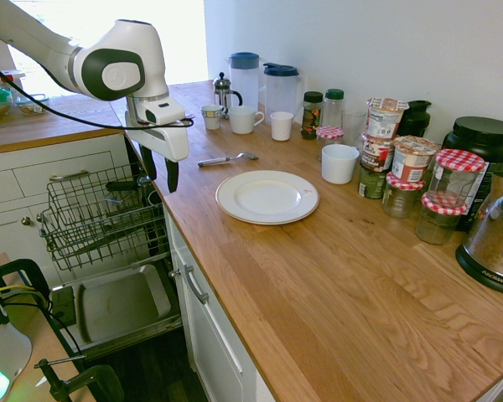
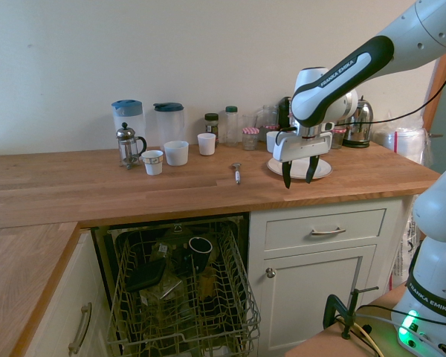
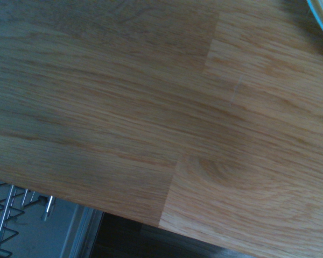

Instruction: Put the spoon in the dishwasher

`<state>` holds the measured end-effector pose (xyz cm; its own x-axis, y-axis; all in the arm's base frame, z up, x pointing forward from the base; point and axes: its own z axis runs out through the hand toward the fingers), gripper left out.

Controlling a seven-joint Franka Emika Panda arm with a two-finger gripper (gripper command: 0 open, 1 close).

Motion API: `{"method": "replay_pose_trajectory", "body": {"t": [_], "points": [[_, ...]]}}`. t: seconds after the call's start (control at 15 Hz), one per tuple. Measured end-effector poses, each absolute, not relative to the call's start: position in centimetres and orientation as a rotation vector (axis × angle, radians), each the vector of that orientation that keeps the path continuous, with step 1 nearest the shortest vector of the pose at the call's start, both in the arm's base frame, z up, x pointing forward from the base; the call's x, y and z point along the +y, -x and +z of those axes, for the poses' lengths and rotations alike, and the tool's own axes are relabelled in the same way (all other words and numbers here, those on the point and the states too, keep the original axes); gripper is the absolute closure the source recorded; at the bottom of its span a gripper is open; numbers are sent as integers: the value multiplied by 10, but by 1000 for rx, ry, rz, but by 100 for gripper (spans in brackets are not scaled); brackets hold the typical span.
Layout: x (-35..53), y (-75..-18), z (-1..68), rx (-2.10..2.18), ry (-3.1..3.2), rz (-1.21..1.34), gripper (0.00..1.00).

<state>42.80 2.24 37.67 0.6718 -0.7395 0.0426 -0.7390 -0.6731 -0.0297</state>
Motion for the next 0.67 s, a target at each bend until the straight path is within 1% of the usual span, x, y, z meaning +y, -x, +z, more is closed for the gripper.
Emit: {"method": "replay_pose_trajectory", "body": {"t": [0.2, 0.33, 0.53, 0.67], "points": [[25, -431, 381, 1271, 2852, -90, 0], [36, -440, 397, 1294, 2786, -103, 0], [64, -466, 428, 1404, 2648, -126, 0], [90, -494, 441, 1528, 2537, -130, 0]]}}
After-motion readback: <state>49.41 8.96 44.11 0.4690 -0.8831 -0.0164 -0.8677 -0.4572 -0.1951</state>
